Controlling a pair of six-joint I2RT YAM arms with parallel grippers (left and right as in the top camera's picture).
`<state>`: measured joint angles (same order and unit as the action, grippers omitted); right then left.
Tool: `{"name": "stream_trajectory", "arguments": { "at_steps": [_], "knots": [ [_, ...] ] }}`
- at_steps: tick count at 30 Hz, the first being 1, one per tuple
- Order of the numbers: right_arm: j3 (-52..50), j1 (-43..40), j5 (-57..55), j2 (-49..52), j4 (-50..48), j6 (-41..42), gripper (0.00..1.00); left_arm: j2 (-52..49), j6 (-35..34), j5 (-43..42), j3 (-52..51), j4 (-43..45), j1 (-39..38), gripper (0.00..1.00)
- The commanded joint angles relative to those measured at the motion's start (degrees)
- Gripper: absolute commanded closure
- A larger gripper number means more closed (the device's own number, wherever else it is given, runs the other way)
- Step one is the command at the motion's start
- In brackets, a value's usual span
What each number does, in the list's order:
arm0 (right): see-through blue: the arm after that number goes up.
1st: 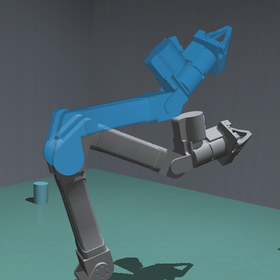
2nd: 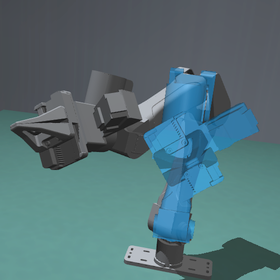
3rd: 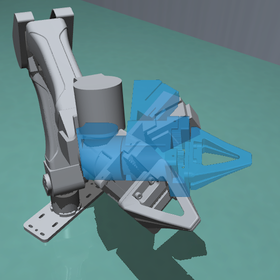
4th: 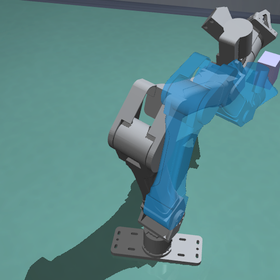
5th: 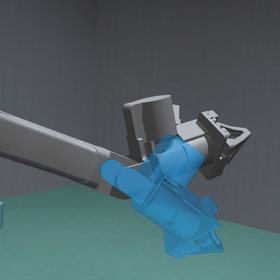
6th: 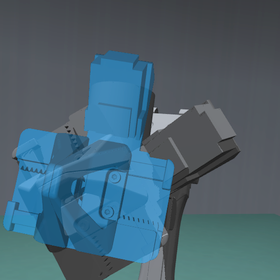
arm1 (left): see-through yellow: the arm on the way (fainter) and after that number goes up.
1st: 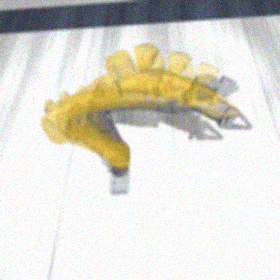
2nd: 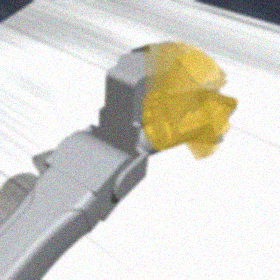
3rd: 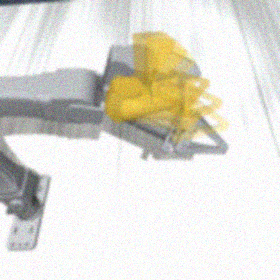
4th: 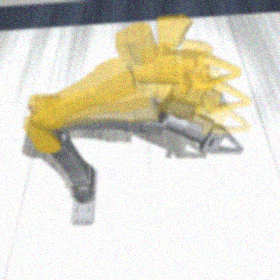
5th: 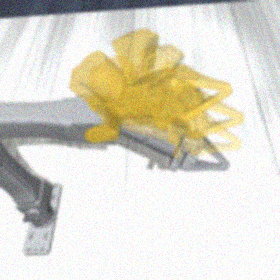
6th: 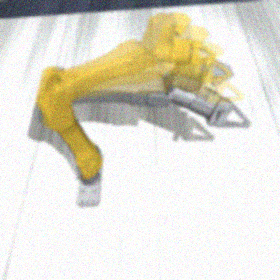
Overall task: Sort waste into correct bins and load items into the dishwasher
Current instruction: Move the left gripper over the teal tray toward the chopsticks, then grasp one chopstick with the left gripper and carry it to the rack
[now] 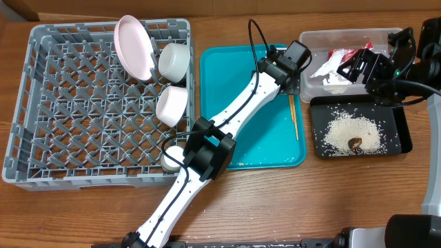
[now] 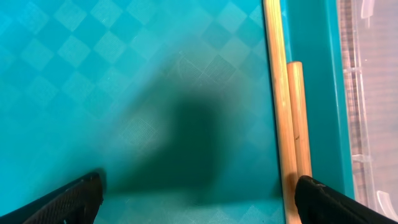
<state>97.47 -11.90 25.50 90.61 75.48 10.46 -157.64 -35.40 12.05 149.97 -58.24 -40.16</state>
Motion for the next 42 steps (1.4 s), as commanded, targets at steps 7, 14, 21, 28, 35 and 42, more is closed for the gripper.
{"name": "stream_trajectory", "arguments": {
  "at_steps": [7,14,21,28,35,42],
  "knots": [
    [-0.02,0.26,0.02,-0.07,-0.37,-0.46,0.00,-1.46,1.14,0.09,-5.68,4.11,-0.48,0.00],
    [-0.02,0.26,0.02,-0.07,-0.37,-0.48,0.00,-1.46,1.14,0.11,-6.51,4.44,-0.48,0.15],
    [-0.02,0.26,0.02,-0.07,-0.37,-0.48,0.00,-1.11,1.14,0.13,-6.21,3.37,-0.22,0.73],
    [-0.02,0.26,0.02,-0.07,-0.37,-0.46,0.00,-1.01,1.14,0.11,-5.77,2.27,0.46,0.96],
    [-0.02,0.26,0.02,-0.07,-0.37,-0.48,0.00,4.31,1.60,-0.04,-2.47,-4.59,2.60,0.96],
    [-0.02,0.26,0.02,-0.07,-0.37,-0.46,0.00,18.16,10.73,-7.61,-1.36,-12.55,6.51,0.96]
  ]
}}
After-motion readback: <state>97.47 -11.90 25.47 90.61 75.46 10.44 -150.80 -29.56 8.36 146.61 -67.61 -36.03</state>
